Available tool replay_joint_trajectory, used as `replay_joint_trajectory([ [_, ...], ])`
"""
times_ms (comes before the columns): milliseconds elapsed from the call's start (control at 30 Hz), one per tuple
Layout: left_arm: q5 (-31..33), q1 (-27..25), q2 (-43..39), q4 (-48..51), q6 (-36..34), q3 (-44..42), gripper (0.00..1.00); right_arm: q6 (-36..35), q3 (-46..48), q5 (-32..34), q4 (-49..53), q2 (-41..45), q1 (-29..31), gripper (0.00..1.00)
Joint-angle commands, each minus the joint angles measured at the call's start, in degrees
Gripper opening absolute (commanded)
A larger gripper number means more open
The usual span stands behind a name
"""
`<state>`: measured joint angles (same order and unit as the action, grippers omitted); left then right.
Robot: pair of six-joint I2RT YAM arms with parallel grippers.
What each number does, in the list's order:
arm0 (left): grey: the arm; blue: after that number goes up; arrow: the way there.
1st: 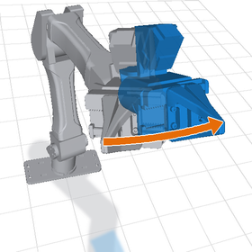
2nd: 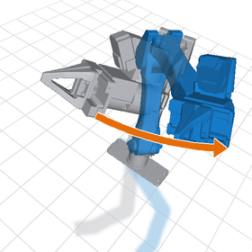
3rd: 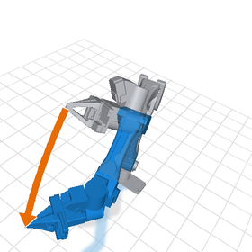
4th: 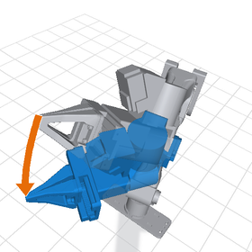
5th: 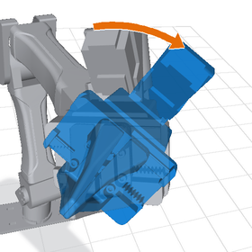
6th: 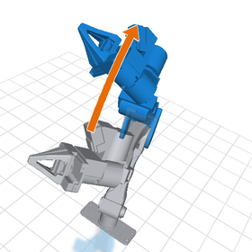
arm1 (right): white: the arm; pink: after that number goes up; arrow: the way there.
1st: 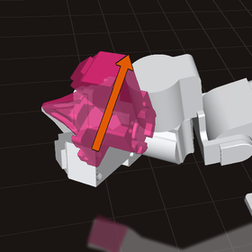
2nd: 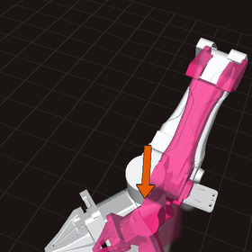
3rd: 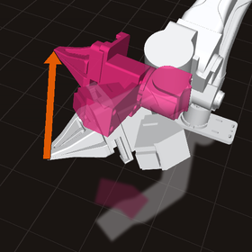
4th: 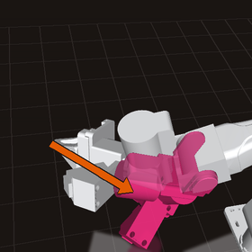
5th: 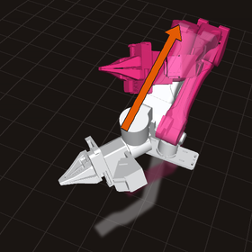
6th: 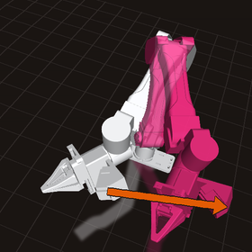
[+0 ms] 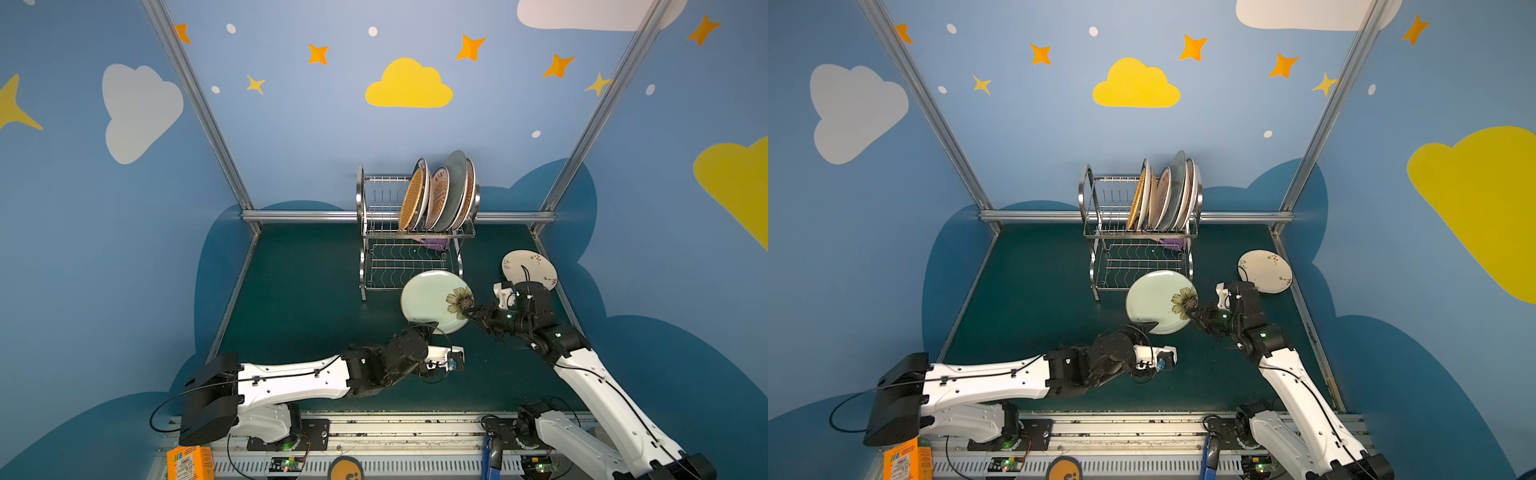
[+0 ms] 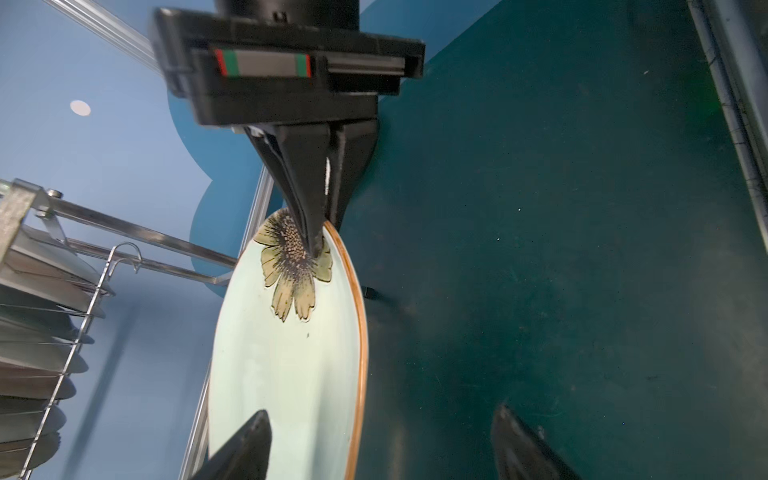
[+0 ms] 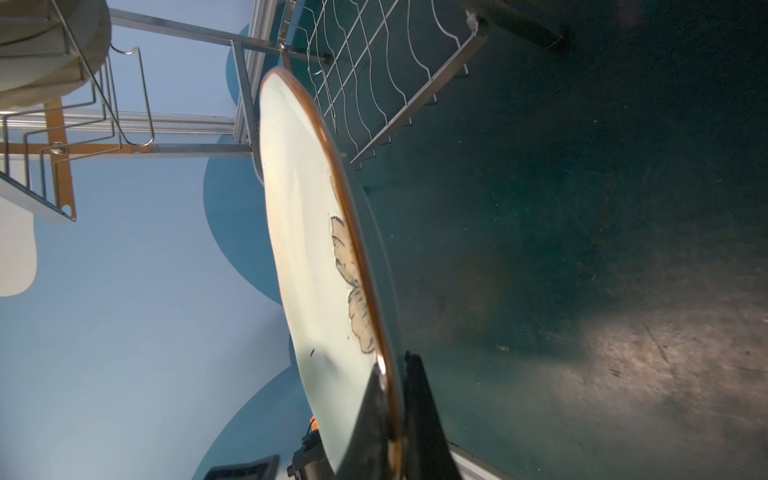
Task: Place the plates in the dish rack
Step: 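Grasp the raised green plate's rim with the left gripper beside the right gripper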
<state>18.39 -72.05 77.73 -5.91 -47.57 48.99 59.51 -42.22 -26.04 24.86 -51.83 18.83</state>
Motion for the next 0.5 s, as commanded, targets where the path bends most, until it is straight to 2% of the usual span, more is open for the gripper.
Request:
replay_joint_trajectory([
  [0,4.2,-0.1,2.6,-3.2,-3.9,2.9,0.73,0.7,-4.1,-1.4,-4.8,0.9,0.7,0.0],
  [100,7.6,-0.2,5.7,-6.2,-5.2,3.6,0.59,0.4,-4.7,-0.7,-3.8,1.3,1.2,0.0],
  [200,9.6,-0.2,8.2,-10.0,-7.2,4.0,0.5,0.4,-5.1,-0.7,-3.1,1.3,1.4,0.0],
  [467,13.5,-0.2,13.9,-15.7,-11.3,5.3,0.45,0.8,-5.7,-1.1,-2.4,1.0,2.0,0.0],
])
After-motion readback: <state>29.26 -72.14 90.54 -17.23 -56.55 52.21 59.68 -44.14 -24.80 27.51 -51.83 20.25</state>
